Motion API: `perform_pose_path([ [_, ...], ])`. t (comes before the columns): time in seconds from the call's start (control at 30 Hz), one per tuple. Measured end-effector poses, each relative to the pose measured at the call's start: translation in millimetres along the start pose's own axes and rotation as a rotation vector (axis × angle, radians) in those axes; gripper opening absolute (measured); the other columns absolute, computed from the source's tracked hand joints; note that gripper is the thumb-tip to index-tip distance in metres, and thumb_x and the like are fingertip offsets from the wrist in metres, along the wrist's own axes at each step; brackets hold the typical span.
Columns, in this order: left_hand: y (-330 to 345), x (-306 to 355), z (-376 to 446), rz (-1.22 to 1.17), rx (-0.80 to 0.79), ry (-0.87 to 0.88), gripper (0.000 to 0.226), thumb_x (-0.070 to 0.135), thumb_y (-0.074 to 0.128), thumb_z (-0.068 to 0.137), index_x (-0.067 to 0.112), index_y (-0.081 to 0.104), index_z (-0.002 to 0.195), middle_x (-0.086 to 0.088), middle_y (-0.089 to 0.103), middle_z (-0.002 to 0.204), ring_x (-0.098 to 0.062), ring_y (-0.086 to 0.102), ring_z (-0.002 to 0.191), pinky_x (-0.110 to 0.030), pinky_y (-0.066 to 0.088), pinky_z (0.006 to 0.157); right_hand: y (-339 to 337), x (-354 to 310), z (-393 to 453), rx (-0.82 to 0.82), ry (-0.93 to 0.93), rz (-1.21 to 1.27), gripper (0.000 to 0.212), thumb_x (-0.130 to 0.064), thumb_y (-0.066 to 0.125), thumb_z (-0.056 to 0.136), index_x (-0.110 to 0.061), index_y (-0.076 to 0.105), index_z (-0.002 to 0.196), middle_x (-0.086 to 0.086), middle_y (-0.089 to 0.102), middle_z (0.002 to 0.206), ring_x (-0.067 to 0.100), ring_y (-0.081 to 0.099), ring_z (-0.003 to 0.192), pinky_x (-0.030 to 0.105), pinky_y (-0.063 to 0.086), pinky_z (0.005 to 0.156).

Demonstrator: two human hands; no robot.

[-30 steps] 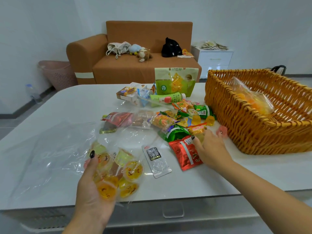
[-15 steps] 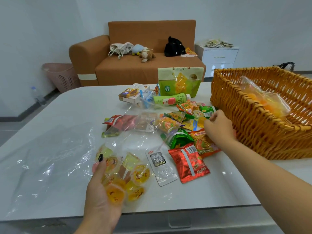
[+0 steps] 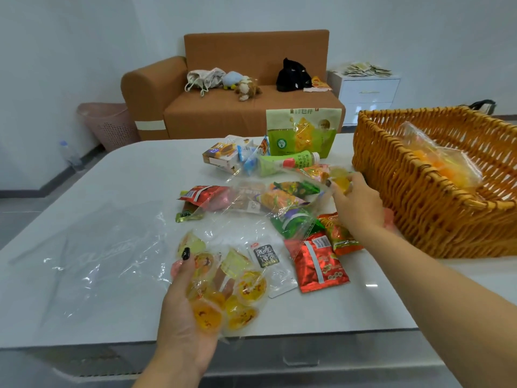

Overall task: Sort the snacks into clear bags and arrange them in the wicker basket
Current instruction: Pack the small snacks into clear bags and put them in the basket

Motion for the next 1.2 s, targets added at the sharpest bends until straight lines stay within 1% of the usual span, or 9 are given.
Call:
perform_pose_path([
  [0.1, -3.5, 2.1, -5.0, 0.025, -0.024, 0.007, 0.012, 0.031, 0.055, 0.095, 0.027, 0.065, 0.090, -0.002, 0.075, 0.076, -0.023, 0.073, 0.067, -0.043, 0.051, 0.067, -27.5, -19.6, -34.1, -0.134, 0.395, 0.727, 0.038, -0.047, 0.058, 0.091, -0.011, 0.062, 0.102, 0.007, 0.065, 0.082, 0.019, 0.057, 0.063, 0.027, 0.036, 0.051],
  [0.17, -6.9, 2.4, -8.0, 0.047, -0.036, -0.007, 0.012, 0.031, 0.055, 0.095, 0.027, 0.065, 0.096, -0.003, 0.076, 0.080, -0.023, 0.073, 0.068, -0.043, 0.050, 0.069, -45.6, -27.6, -55.3, -0.340, 0.654, 1.043, 0.037, -0.051, 0.058, 0.089, -0.017, 0.066, 0.103, 0.006, 0.067, 0.088, 0.015, 0.055, 0.065, 0.024, 0.041, 0.048],
  [0.33, -18.1, 1.0, -15.9, 0.053, -0.108, -0.083, 0.029, 0.027, 0.059, 0.089, 0.028, 0.062, 0.118, -0.010, 0.073, 0.111, -0.030, 0.073, 0.090, -0.051, 0.054, 0.085, -95.2, -37.9, -104.3, -0.631, 0.694, 1.487, 0.036, -0.037, 0.058, 0.090, -0.006, 0.067, 0.105, 0.015, 0.070, 0.101, 0.024, 0.069, 0.079, 0.027, 0.057, 0.054],
  [0.5, -18.4, -5.7, -25.3, 0.119, -0.234, -0.145, 0.040, 0.029, 0.059, 0.079, 0.026, 0.064, 0.119, -0.012, 0.072, 0.112, -0.032, 0.073, 0.088, -0.049, 0.060, 0.062, -127.3, -42.0, -125.4, -0.747, 0.345, 1.004, 0.026, -0.017, 0.063, 0.087, 0.000, 0.068, 0.106, 0.017, 0.069, 0.089, 0.014, 0.060, 0.056, 0.024, 0.046, 0.050],
  [0.7, -21.1, -15.2, -36.8, 0.229, -0.259, -0.189, 0.028, 0.029, 0.058, 0.083, 0.027, 0.066, 0.110, -0.015, 0.073, 0.109, -0.038, 0.071, 0.093, -0.056, 0.049, 0.088, -128.4, -47.7, -133.1, -1.250, 0.070, 0.657, 0.027, -0.004, 0.064, 0.087, -0.012, 0.067, 0.113, 0.011, 0.067, 0.101, 0.021, 0.066, 0.065, 0.022, 0.049, 0.049],
  [0.83, -24.9, -24.0, -40.8, 0.269, -0.250, -0.245, 0.033, 0.034, 0.067, 0.083, 0.024, 0.066, 0.115, -0.019, 0.071, 0.111, -0.039, 0.070, 0.096, -0.054, 0.054, 0.082, -106.9, -57.4, -134.6, -1.273, -0.007, 0.444, 0.038, -0.016, 0.072, 0.076, -0.012, 0.065, 0.114, 0.014, 0.067, 0.106, 0.030, 0.068, 0.085, 0.035, 0.055, 0.070],
  [0.97, -25.6, -28.1, -39.4, 0.295, -0.291, -0.294, 0.104, 0.039, 0.099, 0.023, 0.018, 0.064, 0.119, -0.021, 0.070, 0.114, -0.039, 0.069, 0.099, -0.058, 0.058, 0.076, -95.1, -64.8, -134.8, -1.278, 0.076, 0.501, 0.030, -0.016, 0.063, 0.091, -0.008, 0.062, 0.120, 0.015, 0.068, 0.106, 0.026, 0.067, 0.077, 0.032, 0.056, 0.064],
  [1.1, -25.9, -31.2, -36.4, 0.236, -0.344, -0.338, 0.096, 0.040, 0.098, 0.029, 0.011, 0.070, 0.116, -0.023, 0.068, 0.117, -0.042, 0.069, 0.098, -0.049, 0.059, 0.067, -79.4, -69.1, -140.4, -1.229, 0.105, 0.530, 0.023, -0.010, 0.062, 0.091, -0.006, 0.066, 0.113, 0.004, 0.068, 0.107, 0.017, 0.069, 0.090, 0.032, 0.060, 0.074],
  [1.2, -28.0, -36.6, -37.1, 0.167, -0.345, -0.348, 0.100, 0.044, 0.099, 0.026, 0.007, 0.071, 0.116, -0.025, 0.067, 0.116, -0.042, 0.070, 0.092, -0.048, 0.059, 0.067, -79.3, -70.9, -135.1, -1.228, 0.054, 0.577, 0.032, 0.001, 0.049, 0.097, 0.003, 0.056, 0.127, 0.020, 0.059, 0.128, 0.031, 0.060, 0.111, 0.031, 0.053, 0.090],
])
Point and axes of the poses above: each hand's wrist, its own z-axis towards the middle knuckle, its own y-axis out of the palm, x = y × z, the point moved 1 cm from there along z, towards the middle knuckle
